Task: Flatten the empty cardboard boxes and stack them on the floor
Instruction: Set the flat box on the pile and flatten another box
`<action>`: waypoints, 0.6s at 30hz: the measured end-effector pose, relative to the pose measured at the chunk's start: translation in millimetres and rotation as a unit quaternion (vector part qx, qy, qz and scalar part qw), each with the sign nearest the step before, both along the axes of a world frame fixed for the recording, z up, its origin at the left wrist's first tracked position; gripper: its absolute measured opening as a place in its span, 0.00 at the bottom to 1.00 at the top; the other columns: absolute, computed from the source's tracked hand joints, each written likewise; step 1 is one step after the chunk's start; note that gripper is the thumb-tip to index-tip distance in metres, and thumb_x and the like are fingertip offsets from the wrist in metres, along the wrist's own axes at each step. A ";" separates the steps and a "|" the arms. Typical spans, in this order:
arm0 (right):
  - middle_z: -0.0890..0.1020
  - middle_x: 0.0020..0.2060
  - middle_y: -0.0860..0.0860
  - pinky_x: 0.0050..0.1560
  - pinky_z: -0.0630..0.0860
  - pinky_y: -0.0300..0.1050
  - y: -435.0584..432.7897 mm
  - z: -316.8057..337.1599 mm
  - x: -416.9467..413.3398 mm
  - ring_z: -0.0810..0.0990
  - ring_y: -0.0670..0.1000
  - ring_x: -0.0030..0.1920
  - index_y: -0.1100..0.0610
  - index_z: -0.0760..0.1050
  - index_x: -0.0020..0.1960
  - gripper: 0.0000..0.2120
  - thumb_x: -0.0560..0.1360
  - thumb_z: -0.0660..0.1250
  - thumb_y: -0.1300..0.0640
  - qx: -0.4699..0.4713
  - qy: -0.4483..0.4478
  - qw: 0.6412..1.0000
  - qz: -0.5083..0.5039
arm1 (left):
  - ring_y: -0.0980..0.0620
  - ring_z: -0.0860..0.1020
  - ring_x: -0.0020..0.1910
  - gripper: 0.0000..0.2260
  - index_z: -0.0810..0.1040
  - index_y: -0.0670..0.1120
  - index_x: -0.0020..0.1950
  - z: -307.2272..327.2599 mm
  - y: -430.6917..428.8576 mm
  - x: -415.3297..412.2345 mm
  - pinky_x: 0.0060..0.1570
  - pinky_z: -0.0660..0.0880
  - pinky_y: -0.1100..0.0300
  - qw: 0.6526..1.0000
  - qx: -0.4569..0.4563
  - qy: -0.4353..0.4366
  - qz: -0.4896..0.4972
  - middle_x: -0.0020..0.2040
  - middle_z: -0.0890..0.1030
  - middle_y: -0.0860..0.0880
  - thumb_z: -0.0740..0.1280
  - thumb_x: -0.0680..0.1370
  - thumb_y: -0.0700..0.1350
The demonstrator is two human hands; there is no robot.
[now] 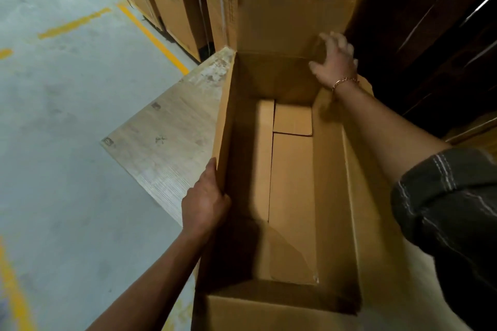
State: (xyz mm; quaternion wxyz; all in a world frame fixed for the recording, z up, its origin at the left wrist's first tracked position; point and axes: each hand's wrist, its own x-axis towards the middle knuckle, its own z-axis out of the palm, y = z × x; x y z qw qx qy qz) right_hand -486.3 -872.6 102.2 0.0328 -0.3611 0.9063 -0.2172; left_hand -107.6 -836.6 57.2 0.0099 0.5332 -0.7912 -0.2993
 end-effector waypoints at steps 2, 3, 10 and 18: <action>0.61 0.77 0.52 0.70 0.61 0.58 -15.4 -5.3 -28.0 0.60 0.58 0.75 0.48 0.62 0.76 0.31 0.76 0.67 0.48 0.119 0.002 0.992 0.040 | 0.42 0.82 0.54 0.35 0.57 0.54 0.81 -1.9 0.6 -0.2 0.53 0.77 0.48 1.000 -0.001 -0.002 0.002 0.65 0.80 0.47 0.67 0.76 0.41; 0.62 0.77 0.52 0.70 0.60 0.59 -21.4 -10.8 -37.1 0.61 0.59 0.75 0.48 0.62 0.76 0.30 0.76 0.67 0.47 0.167 -0.013 0.985 0.051 | 0.42 0.82 0.54 0.35 0.56 0.54 0.81 -2.8 0.6 -0.2 0.53 0.77 0.49 1.000 -0.001 -0.003 0.002 0.65 0.80 0.47 0.67 0.76 0.41; 0.66 0.72 0.55 0.68 0.62 0.62 -25.5 -41.8 -40.5 0.63 0.60 0.72 0.51 0.62 0.75 0.27 0.79 0.65 0.50 0.193 0.013 0.980 0.054 | 0.42 0.81 0.57 0.35 0.55 0.54 0.82 -4.8 -2.0 -2.0 0.57 0.77 0.47 1.000 -0.001 -0.014 0.002 0.68 0.78 0.46 0.66 0.77 0.41; 0.42 0.80 0.52 0.78 0.51 0.58 50.8 -59.3 18.7 0.46 0.57 0.80 0.53 0.35 0.80 0.46 0.78 0.66 0.57 0.104 -0.138 0.984 -0.034 | 0.41 0.81 0.57 0.34 0.58 0.52 0.80 -4.0 -1.7 -0.4 0.55 0.76 0.47 1.000 -0.006 -0.010 -0.008 0.66 0.79 0.45 0.67 0.75 0.42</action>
